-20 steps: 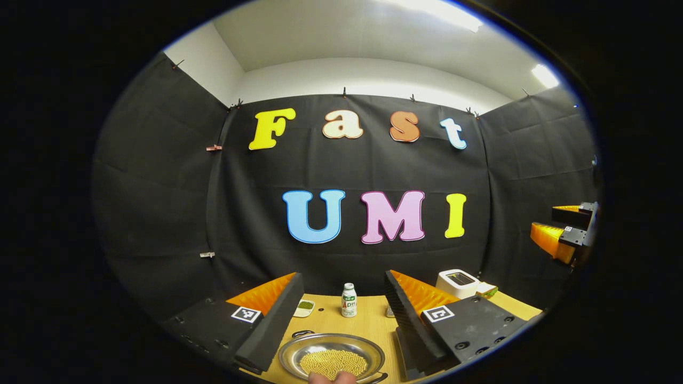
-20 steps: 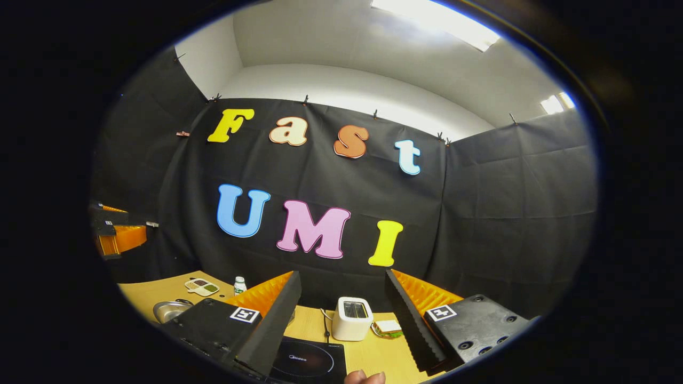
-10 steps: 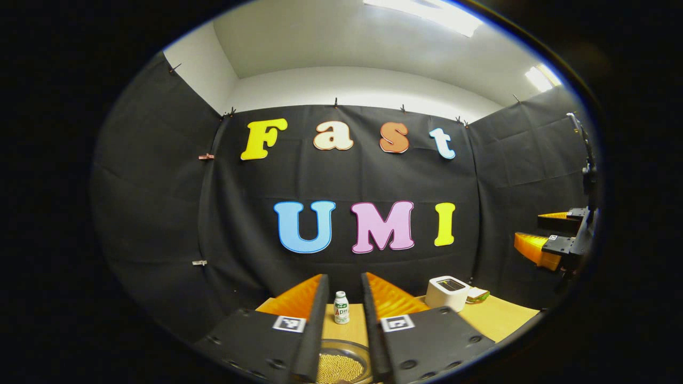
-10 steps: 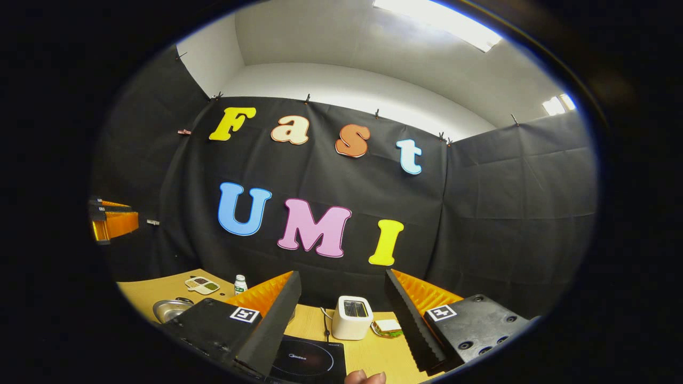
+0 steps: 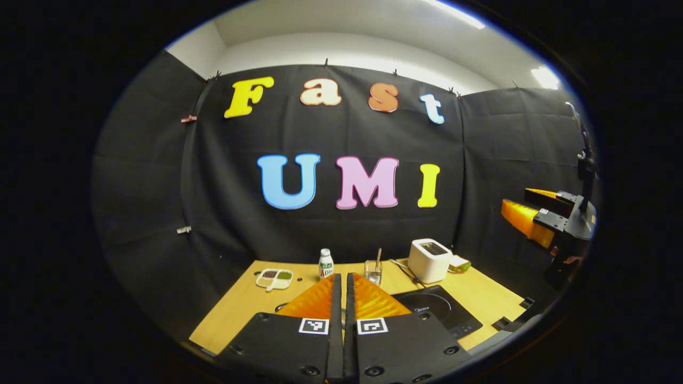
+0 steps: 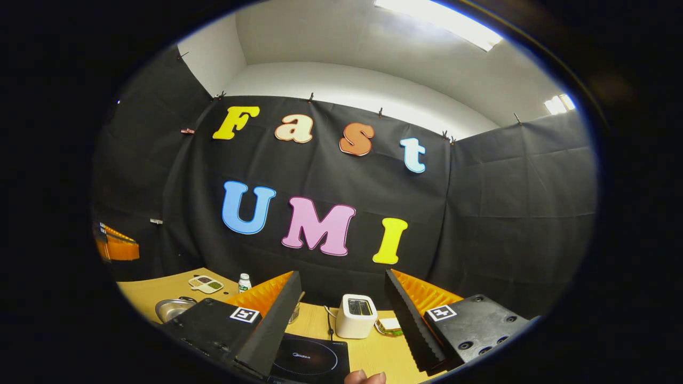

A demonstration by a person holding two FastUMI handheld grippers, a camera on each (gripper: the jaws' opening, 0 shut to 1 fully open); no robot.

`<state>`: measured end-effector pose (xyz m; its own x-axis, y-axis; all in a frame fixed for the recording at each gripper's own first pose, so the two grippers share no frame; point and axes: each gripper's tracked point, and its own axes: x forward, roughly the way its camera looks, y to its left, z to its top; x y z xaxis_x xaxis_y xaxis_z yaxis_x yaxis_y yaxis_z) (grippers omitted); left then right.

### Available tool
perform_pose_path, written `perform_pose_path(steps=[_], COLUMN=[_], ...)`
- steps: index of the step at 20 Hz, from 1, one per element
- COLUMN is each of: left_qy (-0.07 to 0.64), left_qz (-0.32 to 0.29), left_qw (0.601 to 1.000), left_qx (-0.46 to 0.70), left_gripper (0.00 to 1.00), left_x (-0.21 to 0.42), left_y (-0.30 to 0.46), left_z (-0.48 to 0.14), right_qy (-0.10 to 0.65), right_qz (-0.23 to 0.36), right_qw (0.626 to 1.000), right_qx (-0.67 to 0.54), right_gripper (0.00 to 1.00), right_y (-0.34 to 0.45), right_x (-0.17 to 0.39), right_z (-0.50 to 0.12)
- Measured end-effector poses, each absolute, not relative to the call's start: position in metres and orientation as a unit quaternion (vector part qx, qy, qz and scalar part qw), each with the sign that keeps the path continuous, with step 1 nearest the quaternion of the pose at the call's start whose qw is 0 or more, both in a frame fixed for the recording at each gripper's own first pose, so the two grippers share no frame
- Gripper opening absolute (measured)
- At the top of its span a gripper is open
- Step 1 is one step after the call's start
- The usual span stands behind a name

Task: First push the handle of the pot to place it horizontally, then grasp the pot with both hands and set it on the induction cooktop.

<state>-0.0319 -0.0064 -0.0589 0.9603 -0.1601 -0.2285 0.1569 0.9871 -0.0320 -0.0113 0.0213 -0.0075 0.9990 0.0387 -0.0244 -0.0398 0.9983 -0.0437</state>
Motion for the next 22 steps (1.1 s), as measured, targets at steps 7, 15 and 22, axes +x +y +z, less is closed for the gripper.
perform_pose_path(steps=[7,15,22], left_qy=[0.271,0.552,0.632], left_qz=[-0.115,-0.169,-0.174], left_qw=[0.956,0.816,0.755], left_qx=[-0.015,0.017,0.032], left_gripper=[0.05,0.05,0.05], left_x=[-0.061,-0.133,-0.129], left_y=[0.000,-0.009,-0.006], left_z=[-0.156,-0.311,-0.372], right_qy=[0.032,0.049,0.063], right_qz=[0.012,-0.010,-0.026], right_qw=[0.999,0.997,0.996], right_qx=[-0.038,-0.051,-0.063], right_gripper=[0.98,0.98,0.97], right_y=[0.005,-0.023,-0.042], right_x=[-0.018,-0.031,-0.048], right_z=[-0.026,-0.038,-0.046])
